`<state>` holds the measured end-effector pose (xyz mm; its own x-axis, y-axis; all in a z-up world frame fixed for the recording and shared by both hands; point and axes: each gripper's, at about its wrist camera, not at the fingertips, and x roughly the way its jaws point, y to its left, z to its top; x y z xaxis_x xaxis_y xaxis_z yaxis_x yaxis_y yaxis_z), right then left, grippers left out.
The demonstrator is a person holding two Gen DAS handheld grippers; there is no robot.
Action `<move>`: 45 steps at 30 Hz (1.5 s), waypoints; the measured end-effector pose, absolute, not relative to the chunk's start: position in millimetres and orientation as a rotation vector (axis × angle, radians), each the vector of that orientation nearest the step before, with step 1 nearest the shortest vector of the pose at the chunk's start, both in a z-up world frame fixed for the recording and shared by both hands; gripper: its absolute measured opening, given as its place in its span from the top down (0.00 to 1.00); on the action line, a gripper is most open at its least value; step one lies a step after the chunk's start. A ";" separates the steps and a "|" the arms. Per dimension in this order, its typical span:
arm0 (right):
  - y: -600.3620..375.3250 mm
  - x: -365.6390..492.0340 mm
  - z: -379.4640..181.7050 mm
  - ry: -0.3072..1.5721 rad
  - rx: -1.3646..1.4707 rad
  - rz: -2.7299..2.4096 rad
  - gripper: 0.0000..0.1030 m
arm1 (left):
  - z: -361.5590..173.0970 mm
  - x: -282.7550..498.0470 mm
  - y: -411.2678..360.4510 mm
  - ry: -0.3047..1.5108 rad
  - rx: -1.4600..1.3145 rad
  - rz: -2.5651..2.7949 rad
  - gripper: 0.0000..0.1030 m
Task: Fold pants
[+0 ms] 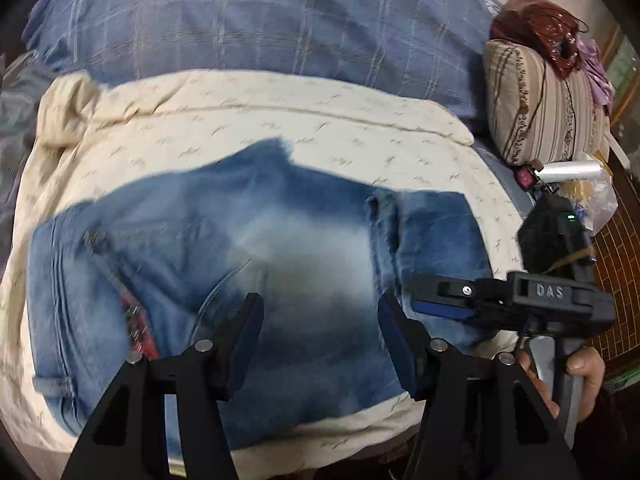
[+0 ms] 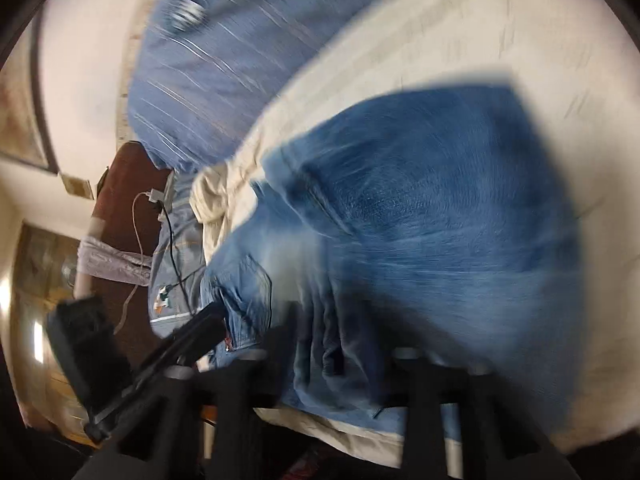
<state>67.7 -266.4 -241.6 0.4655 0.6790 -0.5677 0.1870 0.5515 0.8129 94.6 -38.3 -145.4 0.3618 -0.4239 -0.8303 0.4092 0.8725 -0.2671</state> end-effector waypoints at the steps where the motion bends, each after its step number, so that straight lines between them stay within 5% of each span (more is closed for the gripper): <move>1: -263.8 68.1 -247.1 1.081 1.003 0.380 0.43 | -145.8 93.1 -35.1 1.075 -0.019 -0.538 0.41; 12: -309.8 54.2 -175.7 0.861 0.842 0.363 0.43 | -158.3 67.7 -98.6 1.060 0.054 -0.689 0.41; 20: -308.2 109.9 -206.1 0.948 0.936 0.416 0.43 | -203.4 76.4 -117.1 1.176 0.084 -0.629 0.41; 30: -306.6 149.0 -239.9 0.985 1.053 0.358 0.44 | -208.6 61.6 -125.4 1.099 0.177 -0.629 0.41; 38: -323.8 109.1 -214.9 0.781 1.165 0.499 0.42 | -172.5 48.6 -61.3 1.068 0.061 -0.580 0.41; 45: -286.6 119.1 -222.0 0.824 1.134 0.552 0.39 | -141.2 31.1 42.7 0.979 -0.007 -0.368 0.41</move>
<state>119.1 -286.6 -222.0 0.5943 0.7510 -0.2878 0.0194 0.3443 0.9387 31.1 42.7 -141.2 0.5011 -0.3074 -0.8090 0.3012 0.9383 -0.1699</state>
